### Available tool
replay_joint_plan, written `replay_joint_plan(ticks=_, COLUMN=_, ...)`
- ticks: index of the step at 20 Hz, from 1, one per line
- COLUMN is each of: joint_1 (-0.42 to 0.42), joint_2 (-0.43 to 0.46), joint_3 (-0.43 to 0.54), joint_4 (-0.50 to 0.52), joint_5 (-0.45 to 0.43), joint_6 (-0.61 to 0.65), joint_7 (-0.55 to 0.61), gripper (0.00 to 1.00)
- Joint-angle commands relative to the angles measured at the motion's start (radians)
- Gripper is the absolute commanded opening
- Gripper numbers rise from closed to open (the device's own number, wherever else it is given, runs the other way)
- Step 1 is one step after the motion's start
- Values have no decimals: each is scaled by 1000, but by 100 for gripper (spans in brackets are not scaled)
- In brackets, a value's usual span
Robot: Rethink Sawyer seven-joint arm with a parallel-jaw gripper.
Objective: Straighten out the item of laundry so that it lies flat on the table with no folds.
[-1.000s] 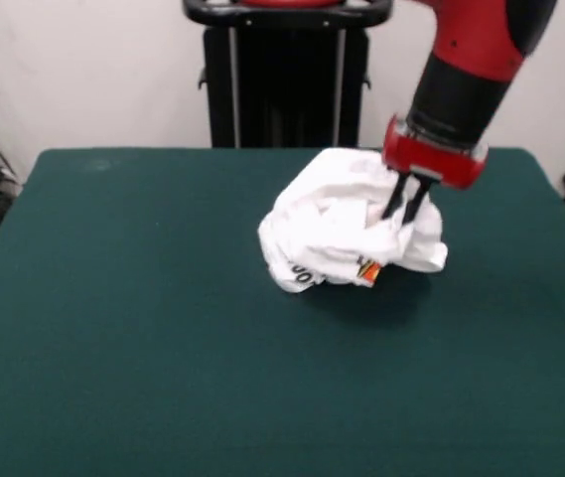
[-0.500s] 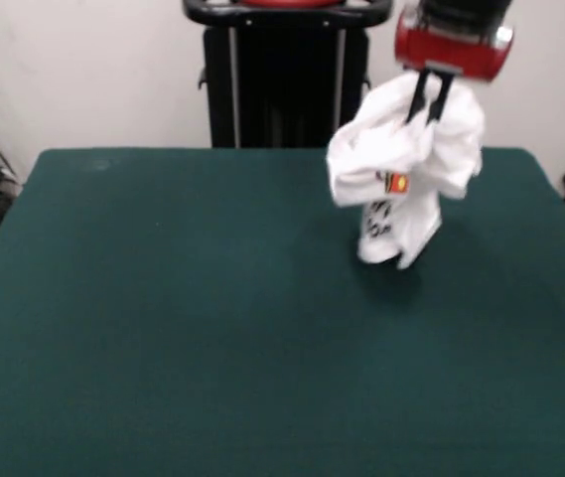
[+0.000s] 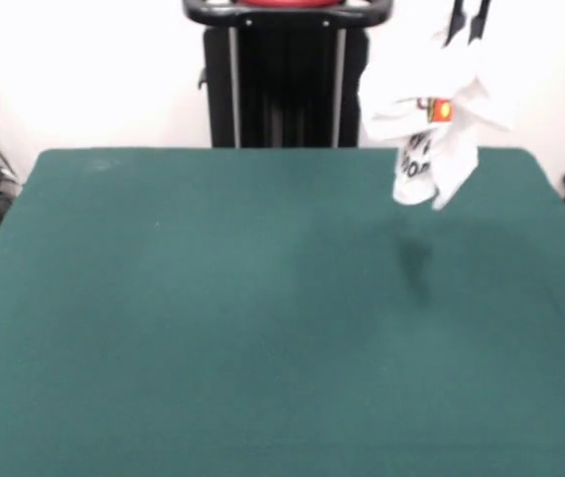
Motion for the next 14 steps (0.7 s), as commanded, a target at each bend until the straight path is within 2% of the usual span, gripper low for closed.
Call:
replay_joint_plan(ticks=1, joint_1=4, joint_2=53, joint_3=42, joint_4=-75, joint_5=-15, joint_6=30, joint_7=301, gripper=0)
replay_joint_plan(ticks=5, joint_1=-36, joint_2=140, joint_3=29, joint_4=-133, joint_5=-43, joint_6=-87, joint_7=273, gripper=0)
replay_joint_plan(ticks=8, joint_1=-35, joint_2=173, joint_3=9, joint_4=-115, joint_5=-24, joint_6=-267, joint_7=324, gripper=0)
replay_joint_plan(ticks=11, joint_1=19, joint_2=214, joint_3=-82, joint_4=-117, joint_5=-34, joint_6=-378, joint_7=416, gripper=0)
replay_joint_plan(ticks=14, joint_1=105, joint_2=269, joint_3=-224, joint_4=-120, joint_5=-30, joint_6=-447, joint_7=510, gripper=0)
